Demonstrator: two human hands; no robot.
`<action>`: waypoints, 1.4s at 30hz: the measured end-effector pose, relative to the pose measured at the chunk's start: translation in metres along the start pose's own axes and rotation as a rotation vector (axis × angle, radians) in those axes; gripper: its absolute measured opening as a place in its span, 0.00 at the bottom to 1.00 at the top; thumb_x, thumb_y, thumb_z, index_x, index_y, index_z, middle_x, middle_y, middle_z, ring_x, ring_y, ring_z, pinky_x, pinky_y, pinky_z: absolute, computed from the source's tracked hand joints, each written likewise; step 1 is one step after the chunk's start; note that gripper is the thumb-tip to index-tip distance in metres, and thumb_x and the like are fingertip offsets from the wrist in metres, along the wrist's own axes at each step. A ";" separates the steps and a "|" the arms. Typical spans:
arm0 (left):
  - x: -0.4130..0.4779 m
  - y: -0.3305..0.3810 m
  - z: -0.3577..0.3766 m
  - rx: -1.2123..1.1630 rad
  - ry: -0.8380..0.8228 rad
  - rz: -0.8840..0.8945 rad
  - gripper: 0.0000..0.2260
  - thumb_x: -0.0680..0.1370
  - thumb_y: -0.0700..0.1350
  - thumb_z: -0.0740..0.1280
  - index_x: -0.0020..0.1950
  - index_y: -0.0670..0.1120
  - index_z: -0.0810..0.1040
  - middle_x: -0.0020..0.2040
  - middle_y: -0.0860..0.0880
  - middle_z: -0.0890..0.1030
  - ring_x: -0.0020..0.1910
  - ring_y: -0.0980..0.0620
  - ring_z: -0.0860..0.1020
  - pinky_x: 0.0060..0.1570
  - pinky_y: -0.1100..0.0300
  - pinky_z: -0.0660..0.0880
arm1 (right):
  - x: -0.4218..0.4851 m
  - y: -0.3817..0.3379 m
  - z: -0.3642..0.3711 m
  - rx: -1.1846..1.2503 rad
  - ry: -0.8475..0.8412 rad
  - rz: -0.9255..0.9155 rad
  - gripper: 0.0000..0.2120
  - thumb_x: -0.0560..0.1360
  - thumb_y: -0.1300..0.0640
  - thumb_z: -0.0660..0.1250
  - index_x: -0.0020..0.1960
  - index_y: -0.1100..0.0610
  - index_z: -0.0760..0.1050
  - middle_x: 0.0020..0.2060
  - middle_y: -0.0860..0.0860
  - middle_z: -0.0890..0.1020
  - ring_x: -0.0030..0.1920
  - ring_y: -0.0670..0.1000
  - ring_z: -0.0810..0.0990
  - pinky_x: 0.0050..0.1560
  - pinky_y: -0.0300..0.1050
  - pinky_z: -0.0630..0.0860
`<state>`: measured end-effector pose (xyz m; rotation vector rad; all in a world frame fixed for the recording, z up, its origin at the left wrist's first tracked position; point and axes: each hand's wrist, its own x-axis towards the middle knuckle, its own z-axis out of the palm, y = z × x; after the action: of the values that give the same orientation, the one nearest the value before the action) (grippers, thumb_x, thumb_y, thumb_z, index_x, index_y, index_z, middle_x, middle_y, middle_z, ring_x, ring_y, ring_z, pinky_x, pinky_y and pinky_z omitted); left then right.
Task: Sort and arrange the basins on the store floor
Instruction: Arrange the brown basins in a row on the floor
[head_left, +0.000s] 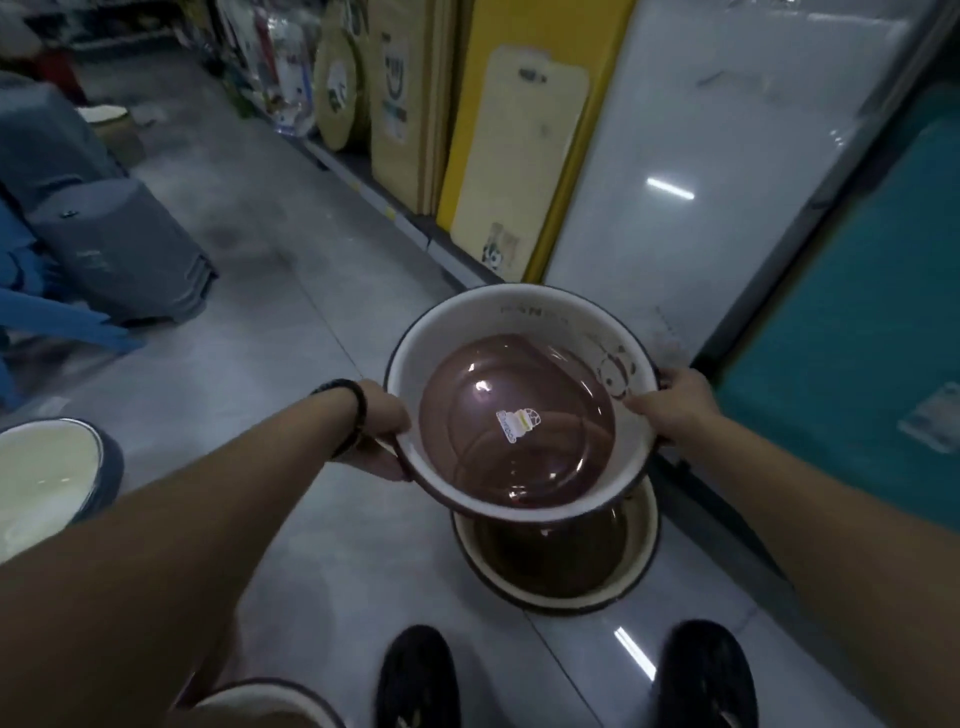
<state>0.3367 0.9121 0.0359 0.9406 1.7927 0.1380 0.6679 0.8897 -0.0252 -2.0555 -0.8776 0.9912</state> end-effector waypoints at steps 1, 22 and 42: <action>0.003 0.000 0.017 0.040 -0.014 -0.035 0.07 0.82 0.35 0.61 0.50 0.31 0.74 0.35 0.34 0.84 0.35 0.38 0.86 0.35 0.45 0.84 | 0.008 0.016 -0.004 0.002 -0.013 0.049 0.28 0.67 0.65 0.79 0.67 0.59 0.80 0.55 0.58 0.85 0.50 0.61 0.85 0.51 0.61 0.85; 0.138 -0.088 0.183 0.084 0.301 -0.138 0.14 0.74 0.42 0.67 0.59 0.45 0.72 0.53 0.39 0.78 0.48 0.35 0.80 0.38 0.39 0.84 | 0.054 0.128 0.008 -0.177 -0.275 0.448 0.14 0.77 0.70 0.69 0.61 0.63 0.75 0.49 0.59 0.81 0.44 0.56 0.80 0.35 0.47 0.76; 0.139 -0.067 0.158 0.217 0.010 -0.256 0.29 0.79 0.51 0.72 0.73 0.38 0.66 0.64 0.37 0.77 0.54 0.37 0.82 0.47 0.40 0.83 | 0.044 0.100 0.026 -0.955 -0.570 0.113 0.21 0.83 0.54 0.63 0.72 0.63 0.72 0.62 0.59 0.79 0.59 0.57 0.80 0.63 0.51 0.80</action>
<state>0.4148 0.9053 -0.1705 0.8516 1.9475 -0.2179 0.6948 0.8775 -0.1336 -2.6348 -1.8114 1.4333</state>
